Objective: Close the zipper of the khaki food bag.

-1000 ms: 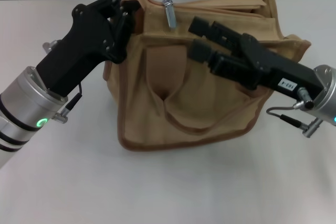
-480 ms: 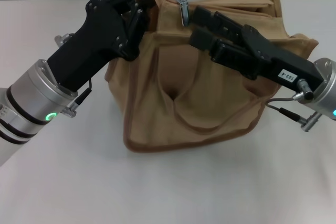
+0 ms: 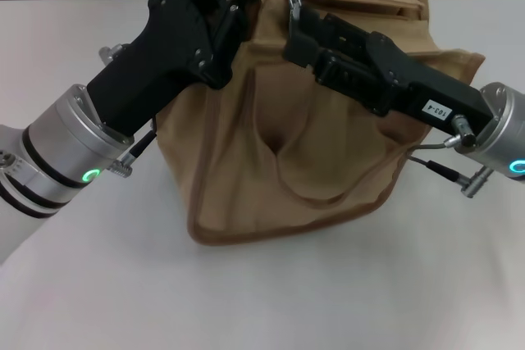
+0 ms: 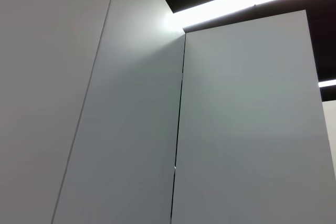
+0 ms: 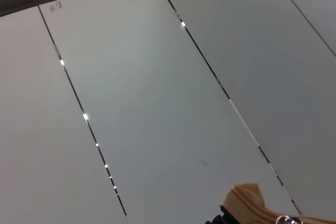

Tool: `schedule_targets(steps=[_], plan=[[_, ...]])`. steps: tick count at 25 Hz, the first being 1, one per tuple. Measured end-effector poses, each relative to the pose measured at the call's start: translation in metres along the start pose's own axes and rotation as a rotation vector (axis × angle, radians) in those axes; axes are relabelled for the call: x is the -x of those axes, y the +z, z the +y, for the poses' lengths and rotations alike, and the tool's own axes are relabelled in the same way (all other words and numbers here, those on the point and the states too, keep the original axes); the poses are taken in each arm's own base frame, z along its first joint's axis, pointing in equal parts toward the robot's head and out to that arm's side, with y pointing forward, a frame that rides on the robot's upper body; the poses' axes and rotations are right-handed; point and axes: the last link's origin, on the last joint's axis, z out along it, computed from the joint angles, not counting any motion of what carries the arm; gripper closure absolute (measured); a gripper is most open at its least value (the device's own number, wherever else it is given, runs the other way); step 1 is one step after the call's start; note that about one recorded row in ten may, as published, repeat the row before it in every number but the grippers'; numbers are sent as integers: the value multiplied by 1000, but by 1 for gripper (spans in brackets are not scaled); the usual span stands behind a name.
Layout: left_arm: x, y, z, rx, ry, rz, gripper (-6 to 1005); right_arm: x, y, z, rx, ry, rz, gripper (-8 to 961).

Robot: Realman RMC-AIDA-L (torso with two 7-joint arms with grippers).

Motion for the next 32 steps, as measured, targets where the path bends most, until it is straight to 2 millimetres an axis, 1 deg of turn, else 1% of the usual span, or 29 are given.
schedule_targets(steps=[5, 6, 11, 14, 18, 21, 23, 26, 32], plan=[[1, 2, 0, 0, -1, -5, 942, 1, 4, 1, 21, -1, 6, 241], [1, 2, -1, -2, -1, -8, 942, 1, 5, -2, 2, -1, 6, 266], [2, 2, -1, -4, -2, -11, 939, 0, 4, -7, -45, 6, -9, 474], [2, 2, -1, -5, -1, -12, 938, 0, 5, -8, -47, 6, -8, 503], [2, 2, -2, -8, 1, -12, 936, -1, 4, -11, -71, 12, -10, 503], [2, 2, -2, -8, -1, -15, 934, 2, 6, -4, -17, 2, -19, 503], [3, 3, -2, -8, -2, -15, 933, 2, 6, -4, -18, 1, -23, 503], [3, 2, -2, -11, -3, -17, 932, 3, 4, -12, -80, 40, -31, 504], [3, 1, -1, -14, -3, -17, 929, 3, 0, -16, -106, 65, -26, 504]])
